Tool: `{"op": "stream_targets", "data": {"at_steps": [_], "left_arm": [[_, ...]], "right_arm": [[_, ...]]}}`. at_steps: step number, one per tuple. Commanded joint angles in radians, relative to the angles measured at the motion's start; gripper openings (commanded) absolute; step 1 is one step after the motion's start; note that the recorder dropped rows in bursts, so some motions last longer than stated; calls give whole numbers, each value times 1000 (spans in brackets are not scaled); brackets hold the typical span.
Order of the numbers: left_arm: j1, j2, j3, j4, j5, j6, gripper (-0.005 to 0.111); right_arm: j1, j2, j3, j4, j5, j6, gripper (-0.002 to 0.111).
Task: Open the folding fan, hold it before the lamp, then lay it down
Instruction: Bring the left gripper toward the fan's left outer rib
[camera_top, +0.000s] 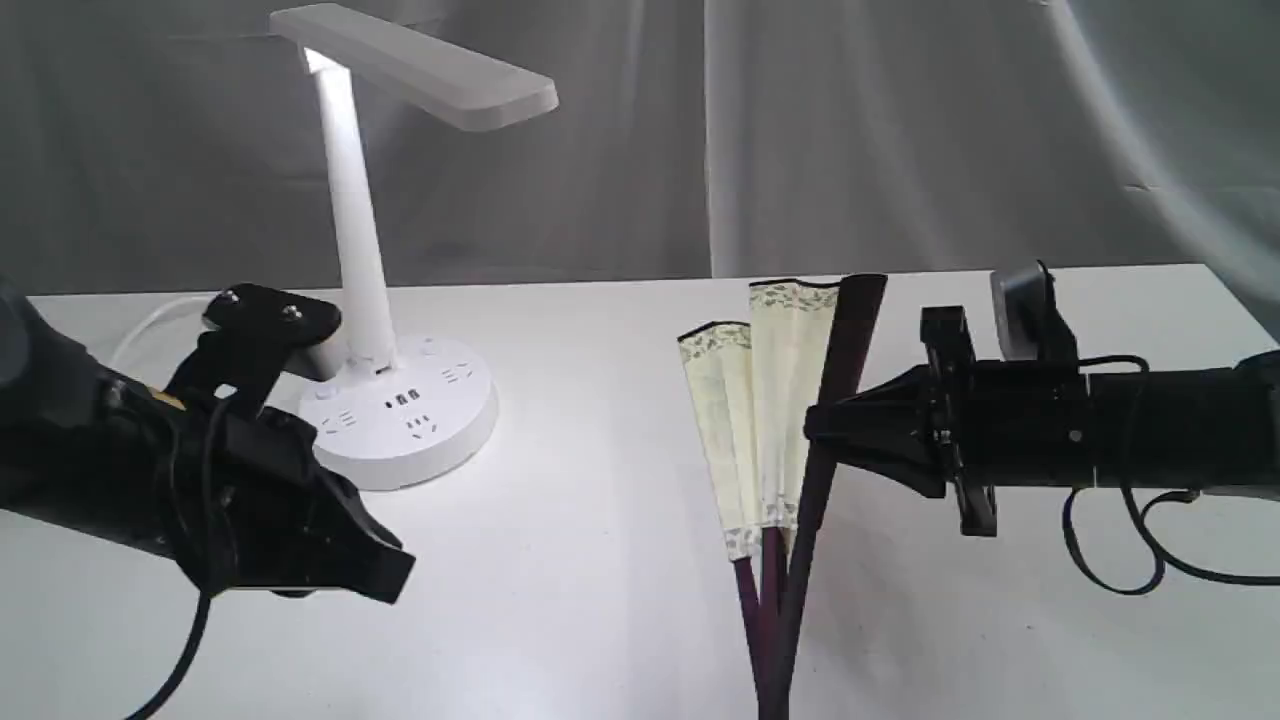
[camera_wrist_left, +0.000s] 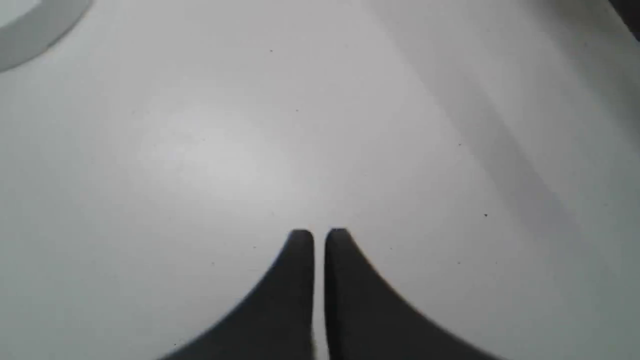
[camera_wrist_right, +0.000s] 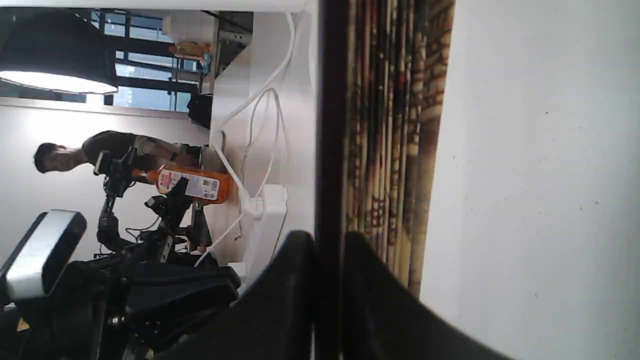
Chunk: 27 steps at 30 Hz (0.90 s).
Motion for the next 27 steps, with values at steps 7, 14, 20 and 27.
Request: {"op": "stream_targets", "data": {"at_steps": [7,14,20,27], "left_arm": [[-127,-3,-4,64,-225,-22,0],[-128,30,-145,351,50,-359,0],[-152,44,-228,725,148,-591,0],[-187,44,-177,702,-62,-595,0]], "right_arm": [[-5,-10,2,-11,28,-14,0],[-5,-10,2,-10,28,5,0],[-5,-10,2,-10,28,11,0],[-5,-10,2,-6,28,10,0]]}}
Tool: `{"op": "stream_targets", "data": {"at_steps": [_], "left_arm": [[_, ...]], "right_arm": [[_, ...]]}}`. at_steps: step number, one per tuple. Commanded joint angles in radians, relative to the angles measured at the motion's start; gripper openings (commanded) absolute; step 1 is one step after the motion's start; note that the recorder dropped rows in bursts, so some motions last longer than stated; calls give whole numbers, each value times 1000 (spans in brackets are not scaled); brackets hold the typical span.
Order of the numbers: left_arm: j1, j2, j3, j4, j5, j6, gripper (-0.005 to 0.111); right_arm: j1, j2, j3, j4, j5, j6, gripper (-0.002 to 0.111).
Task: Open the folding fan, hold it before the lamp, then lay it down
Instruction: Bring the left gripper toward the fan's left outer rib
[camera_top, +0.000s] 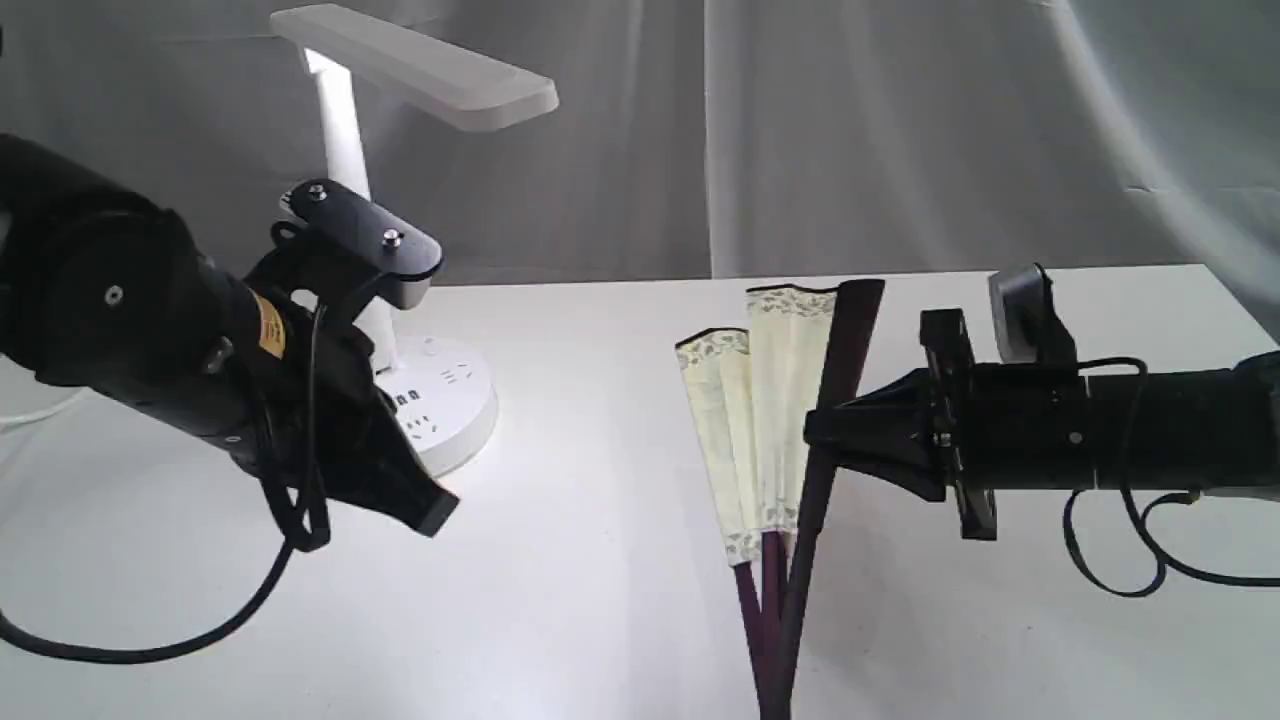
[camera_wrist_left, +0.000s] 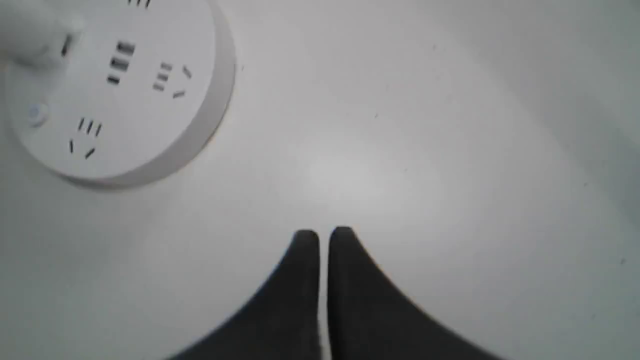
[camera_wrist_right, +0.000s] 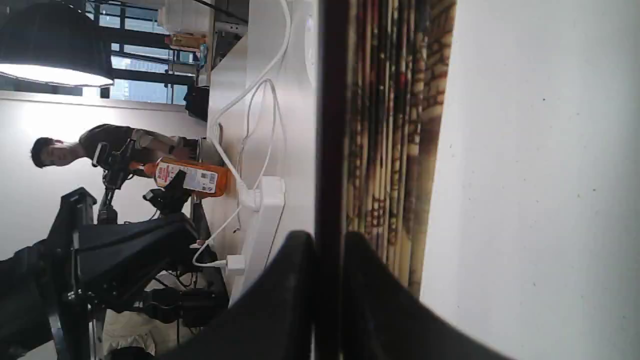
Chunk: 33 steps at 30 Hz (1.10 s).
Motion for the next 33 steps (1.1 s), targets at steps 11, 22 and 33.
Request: {"op": "stream_targets", "data": {"at_steps": [11,22,33], "left_arm": [[-13,-5,352,-149,-821,-39,0],[-13,31,533,-107,-1374,-269,6],[-11,180,445,-77,-1347,-873,52]], "right_arm": [[-5,-10,2,4,24,0,0],[-5,-10,2,0,24,0,0],[-5,-10,2,-11,24,-7,0]]}}
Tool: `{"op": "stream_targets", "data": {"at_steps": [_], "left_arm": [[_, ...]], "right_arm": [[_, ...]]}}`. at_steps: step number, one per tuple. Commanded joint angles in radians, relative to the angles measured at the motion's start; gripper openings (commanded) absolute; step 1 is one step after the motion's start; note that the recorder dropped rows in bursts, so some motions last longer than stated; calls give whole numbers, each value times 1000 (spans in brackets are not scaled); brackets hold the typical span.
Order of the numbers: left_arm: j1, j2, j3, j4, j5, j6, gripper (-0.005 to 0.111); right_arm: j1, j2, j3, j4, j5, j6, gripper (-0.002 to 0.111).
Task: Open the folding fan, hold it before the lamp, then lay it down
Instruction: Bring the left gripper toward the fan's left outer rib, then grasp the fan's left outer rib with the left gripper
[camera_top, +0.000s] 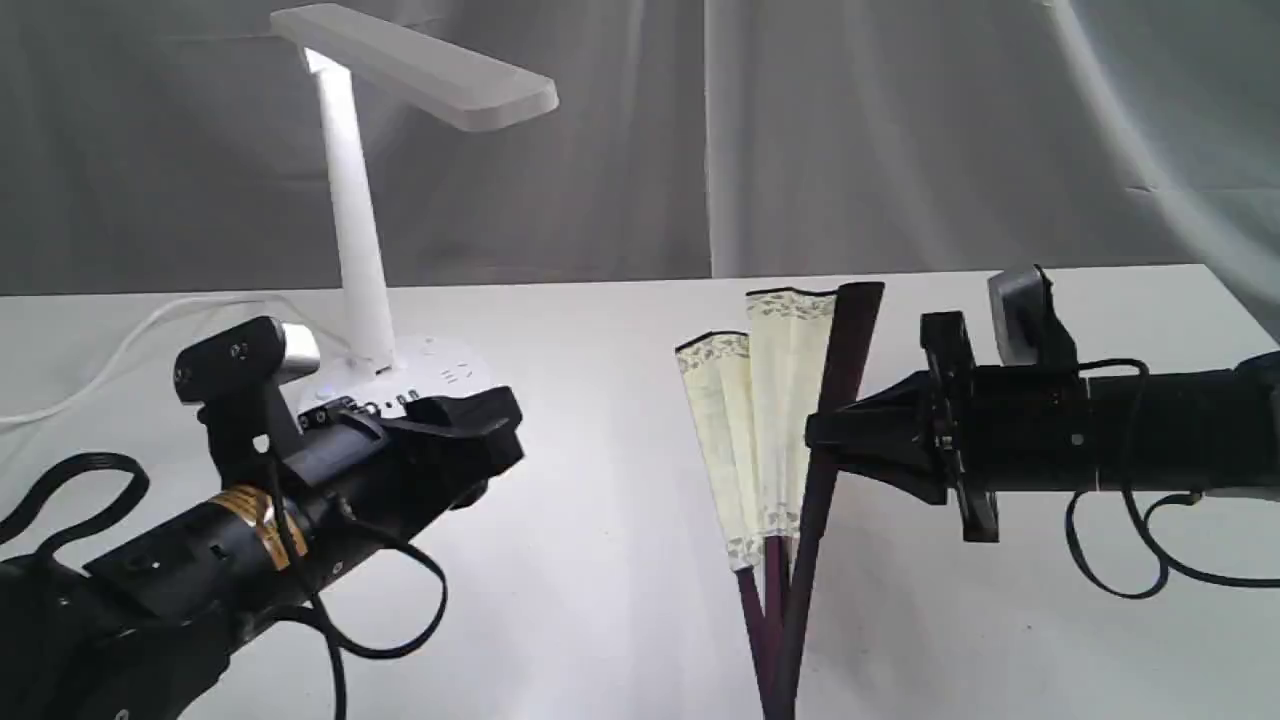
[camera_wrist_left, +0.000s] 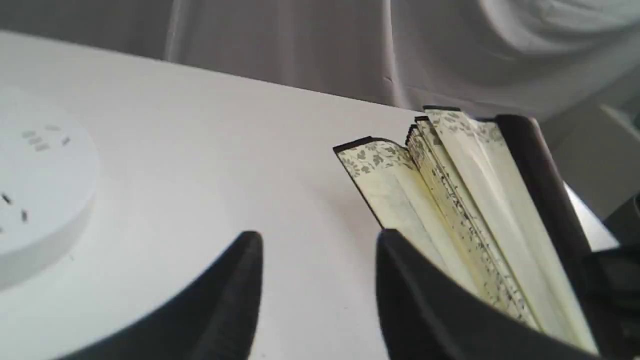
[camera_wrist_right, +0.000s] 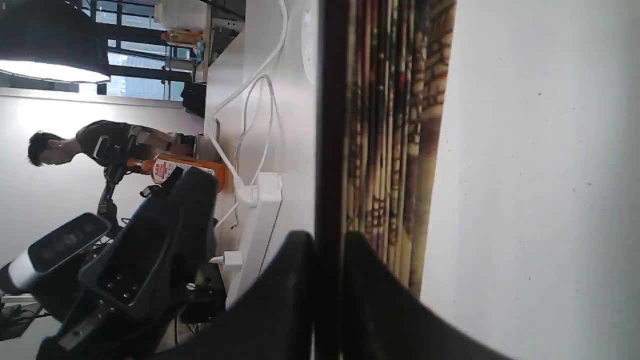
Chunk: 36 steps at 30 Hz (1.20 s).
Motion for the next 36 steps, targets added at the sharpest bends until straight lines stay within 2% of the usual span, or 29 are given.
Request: {"op": "stream_targets", "data": {"at_steps": [1,4,9,14,23,33,36], "left_arm": [[-3,46,-52,54,28,-244,58],[5,84,-101,162,28,-427,66],[67,163,-190,357,15,-802,67],[120,259,-267,510,-143,-1084,67],[124,398,-368,622,-265,-1218,67],[124,483,-408,601,-294,-1243,67],[124,500,-413,563,-351,-1243,67]], "right_arm": [[-4,-10,2,1,24,-9,0],[-2,-10,2,1,24,-9,0],[-2,-10,2,1,24,-9,0],[0,-10,2,1,24,-9,0],[48,-10,2,1,24,-10,0],[82,-10,2,8,24,-10,0],[92,-10,2,11,24,-10,0]]}}
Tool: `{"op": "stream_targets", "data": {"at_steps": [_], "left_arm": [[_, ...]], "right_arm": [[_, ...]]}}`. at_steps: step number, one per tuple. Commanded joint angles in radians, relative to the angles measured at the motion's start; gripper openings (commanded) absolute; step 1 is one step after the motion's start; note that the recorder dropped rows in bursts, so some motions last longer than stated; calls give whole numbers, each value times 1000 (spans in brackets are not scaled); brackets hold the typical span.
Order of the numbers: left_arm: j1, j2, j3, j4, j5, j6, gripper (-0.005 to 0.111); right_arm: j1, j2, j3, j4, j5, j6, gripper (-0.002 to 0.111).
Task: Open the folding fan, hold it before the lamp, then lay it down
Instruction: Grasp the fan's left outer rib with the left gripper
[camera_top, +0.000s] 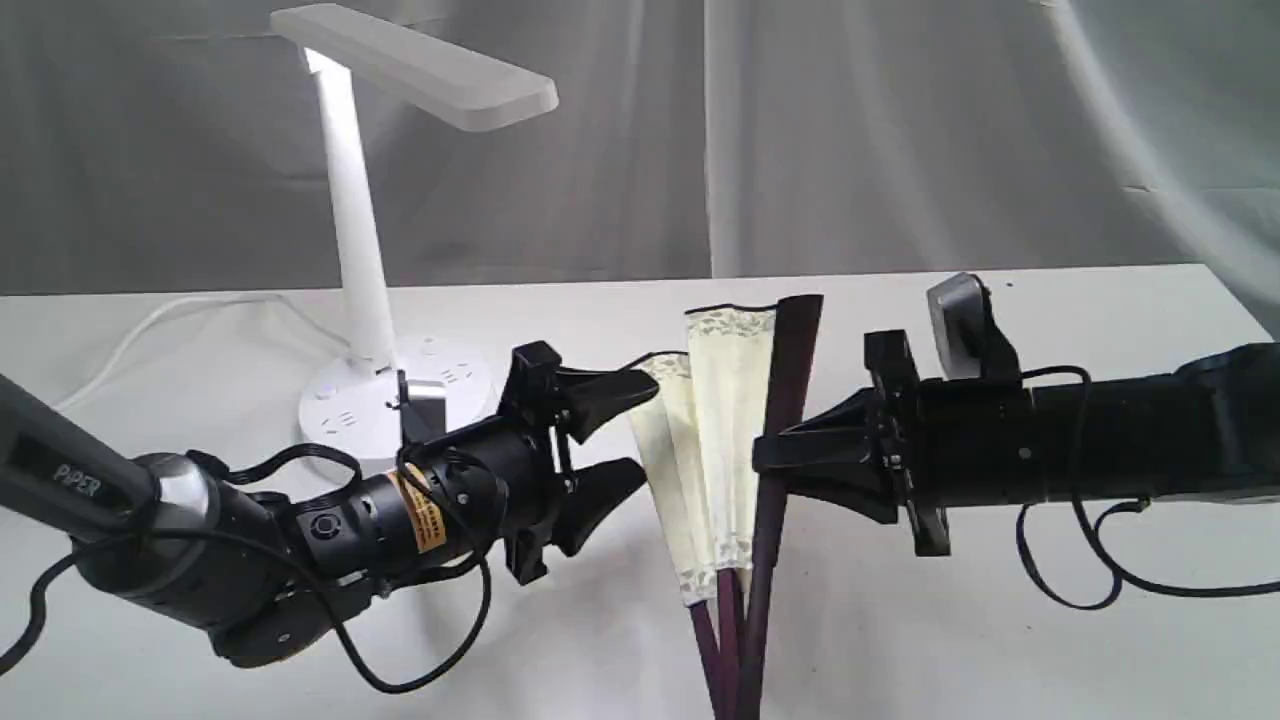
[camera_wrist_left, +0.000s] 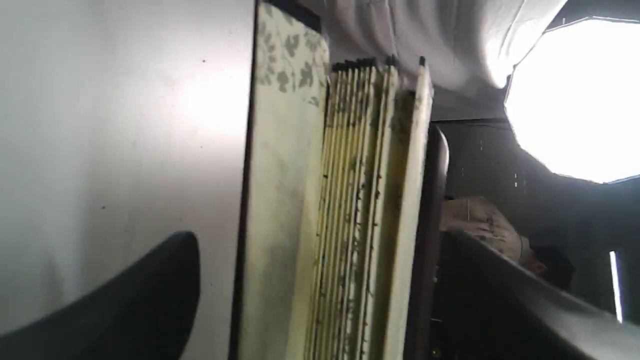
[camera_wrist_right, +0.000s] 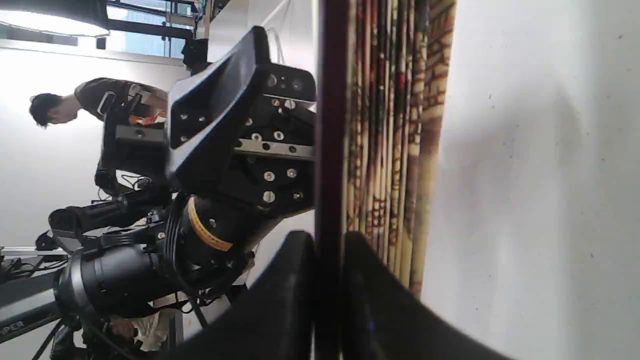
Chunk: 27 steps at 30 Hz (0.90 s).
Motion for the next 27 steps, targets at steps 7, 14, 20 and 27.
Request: {"op": "stream_targets", "data": {"at_steps": [7,14,20,27], "left_arm": [[1,35,-75,-41,-71,-9,67],[1,35,-74,-27,-41,-8,66],[1,35,-74,-13,-8,-1,45],[1,35,-74,-13,-8,-1,14]], "right_arm": [[42,-10,2,15,24,-8,0],[44,-10,2,15,24,-8,0],[44,-10,2,15,24,-8,0],[44,-10,2,9,24,-8,0]]}}
